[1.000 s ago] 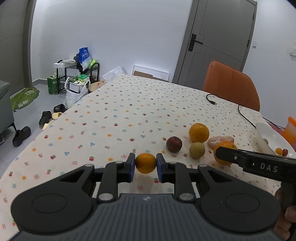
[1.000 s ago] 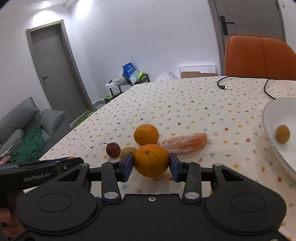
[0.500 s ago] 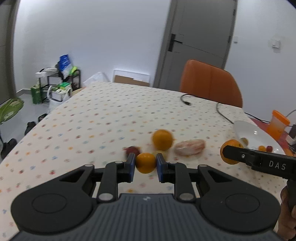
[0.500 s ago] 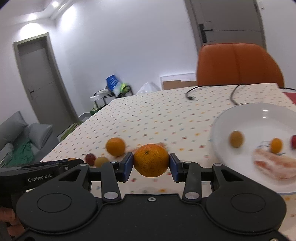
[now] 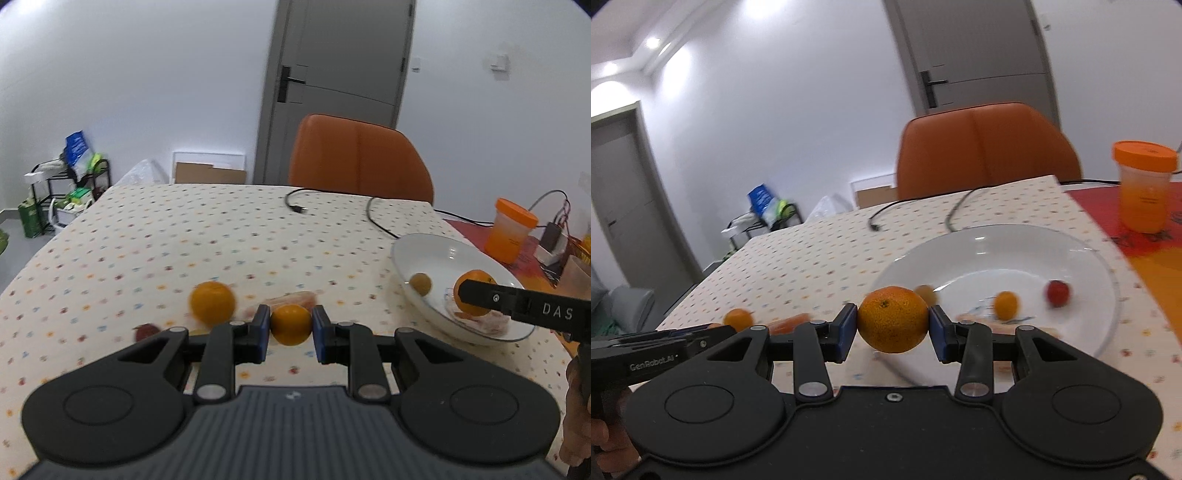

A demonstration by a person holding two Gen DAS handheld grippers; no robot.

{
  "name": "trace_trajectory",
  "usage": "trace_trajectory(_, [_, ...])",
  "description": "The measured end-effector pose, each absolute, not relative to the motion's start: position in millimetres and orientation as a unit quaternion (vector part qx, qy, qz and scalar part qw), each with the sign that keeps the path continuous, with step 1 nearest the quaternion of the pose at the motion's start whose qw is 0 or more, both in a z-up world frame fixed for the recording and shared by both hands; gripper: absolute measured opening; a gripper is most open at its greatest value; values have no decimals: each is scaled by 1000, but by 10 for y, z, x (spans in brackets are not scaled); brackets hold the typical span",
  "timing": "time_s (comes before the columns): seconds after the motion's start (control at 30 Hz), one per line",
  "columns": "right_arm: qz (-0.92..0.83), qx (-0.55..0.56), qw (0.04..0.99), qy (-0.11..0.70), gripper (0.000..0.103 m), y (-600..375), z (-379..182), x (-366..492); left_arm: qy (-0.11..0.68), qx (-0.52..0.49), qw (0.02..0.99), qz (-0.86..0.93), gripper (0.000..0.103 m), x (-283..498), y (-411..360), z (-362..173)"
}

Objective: Organize fruits
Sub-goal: 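Carry both oranges over the white bowl and open both grippers to release them, then move both open grippers back to the remaining fruit on the table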

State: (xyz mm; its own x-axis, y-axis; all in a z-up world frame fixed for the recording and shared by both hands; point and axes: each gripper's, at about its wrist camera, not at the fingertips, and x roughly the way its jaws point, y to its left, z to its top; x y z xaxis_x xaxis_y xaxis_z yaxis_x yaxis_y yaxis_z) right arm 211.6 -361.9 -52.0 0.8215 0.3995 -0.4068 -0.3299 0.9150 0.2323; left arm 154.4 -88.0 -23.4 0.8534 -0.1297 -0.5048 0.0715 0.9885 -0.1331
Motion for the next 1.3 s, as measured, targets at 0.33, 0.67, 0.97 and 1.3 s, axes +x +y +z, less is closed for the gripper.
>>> trace_trajectory(0.33, [151, 99, 958, 221, 40, -4034, -562, 2170, 262, -33, 961, -79, 23, 1728, -1216, -167])
trace_trajectory(0.67, [130, 112, 962, 214, 49, -4235, -610, 2246, 253, -15, 961, -110, 23, 1912, -1602, -86])
trace_trajectory(0.97, [118, 126, 964, 201, 61, -4375, -634, 2051, 258, 15, 955, -143, 23, 1997, -1917, -92])
trace_trajectory(1.3, [121, 127, 964, 198, 65, -4409, -584, 1955, 250, 23, 959, -135, 53, 1928, -1969, 12])
